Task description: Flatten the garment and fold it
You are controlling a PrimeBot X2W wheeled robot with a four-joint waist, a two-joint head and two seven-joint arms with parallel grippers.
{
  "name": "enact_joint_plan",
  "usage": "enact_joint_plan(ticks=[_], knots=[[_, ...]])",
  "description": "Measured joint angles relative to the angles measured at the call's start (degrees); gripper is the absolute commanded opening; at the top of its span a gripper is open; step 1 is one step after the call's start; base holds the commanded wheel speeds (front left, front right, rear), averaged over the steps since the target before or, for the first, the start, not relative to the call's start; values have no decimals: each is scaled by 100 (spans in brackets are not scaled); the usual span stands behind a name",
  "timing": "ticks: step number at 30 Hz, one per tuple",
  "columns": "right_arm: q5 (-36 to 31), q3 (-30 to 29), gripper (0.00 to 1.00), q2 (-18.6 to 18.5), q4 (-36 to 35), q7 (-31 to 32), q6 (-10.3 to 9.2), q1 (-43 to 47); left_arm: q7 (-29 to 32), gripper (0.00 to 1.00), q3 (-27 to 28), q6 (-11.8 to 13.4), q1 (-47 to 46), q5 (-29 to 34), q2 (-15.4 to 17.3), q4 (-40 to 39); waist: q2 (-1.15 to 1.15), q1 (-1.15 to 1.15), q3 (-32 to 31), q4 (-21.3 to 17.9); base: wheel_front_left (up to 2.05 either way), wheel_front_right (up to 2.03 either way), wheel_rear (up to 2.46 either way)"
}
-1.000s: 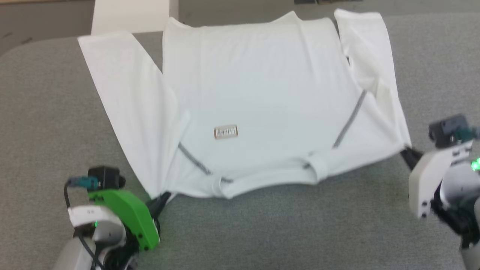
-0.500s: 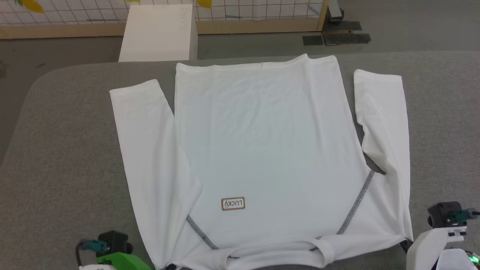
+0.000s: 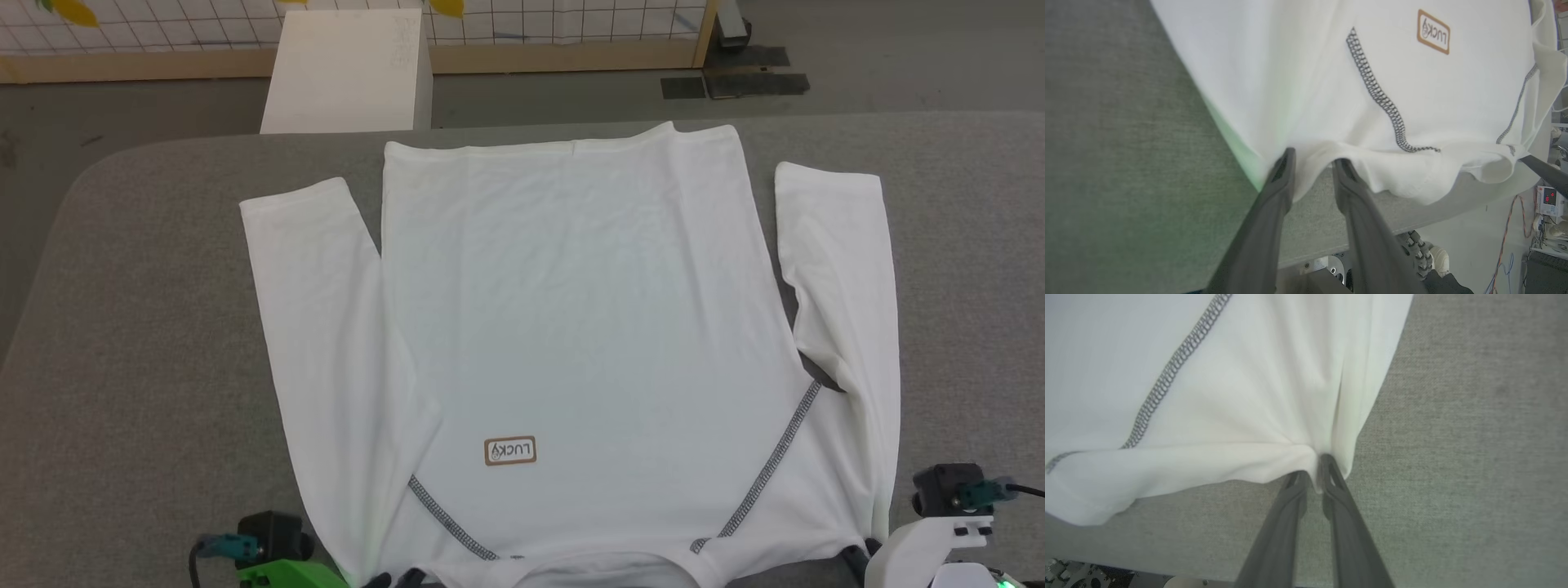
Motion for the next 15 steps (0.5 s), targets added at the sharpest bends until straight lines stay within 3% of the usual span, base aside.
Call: enact_joint_plan(ticks=[8,15], knots=[[143,-134,100,3,-387,-242,-1,295,-508,100,197,-42,27,-12,-167,-199,0,0,-239,26,0,0,0],[249,-174,100,199,-1204,-1068,-1,489,-1310,100,670,122,19,229,-166,-413,0,0,-377,-27,0,0,0]])
